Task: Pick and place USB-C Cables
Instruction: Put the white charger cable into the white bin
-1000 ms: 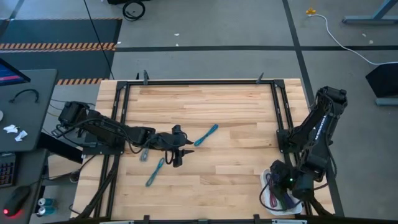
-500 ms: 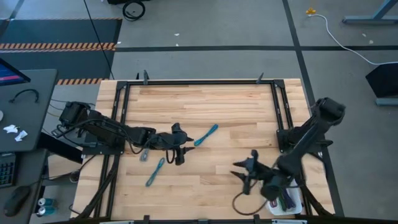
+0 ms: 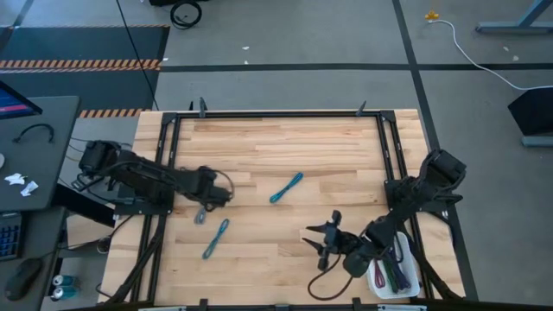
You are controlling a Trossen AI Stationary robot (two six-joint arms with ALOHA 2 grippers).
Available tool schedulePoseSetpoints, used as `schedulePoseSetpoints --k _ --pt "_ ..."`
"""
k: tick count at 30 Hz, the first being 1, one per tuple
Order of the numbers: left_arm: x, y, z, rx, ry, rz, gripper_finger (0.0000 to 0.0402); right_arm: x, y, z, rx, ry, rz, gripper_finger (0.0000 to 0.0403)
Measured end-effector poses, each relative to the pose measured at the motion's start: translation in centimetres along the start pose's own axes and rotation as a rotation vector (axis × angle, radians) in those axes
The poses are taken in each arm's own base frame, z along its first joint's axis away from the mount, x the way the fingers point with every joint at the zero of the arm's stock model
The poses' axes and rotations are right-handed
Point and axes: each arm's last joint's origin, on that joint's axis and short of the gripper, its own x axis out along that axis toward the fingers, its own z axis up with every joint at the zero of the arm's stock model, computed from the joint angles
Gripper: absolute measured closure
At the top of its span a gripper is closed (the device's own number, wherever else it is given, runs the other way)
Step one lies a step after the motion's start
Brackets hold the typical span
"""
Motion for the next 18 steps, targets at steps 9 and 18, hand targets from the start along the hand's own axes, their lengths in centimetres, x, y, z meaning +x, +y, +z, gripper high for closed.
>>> schedulePoseSetpoints --k 9,18 --pt "3.9 0.5 -3.0 -0.107 0.113 -0.074 0.0116 -0.2 0.1 0.1 -0.045 -0.007 0.006 0.0234" --pt "0.7 1.1 -2.1 -0.176 0.032 -0.009 0.0144 -0.2 0.2 0.2 -0.057 -0.017 0.001 0.0234"
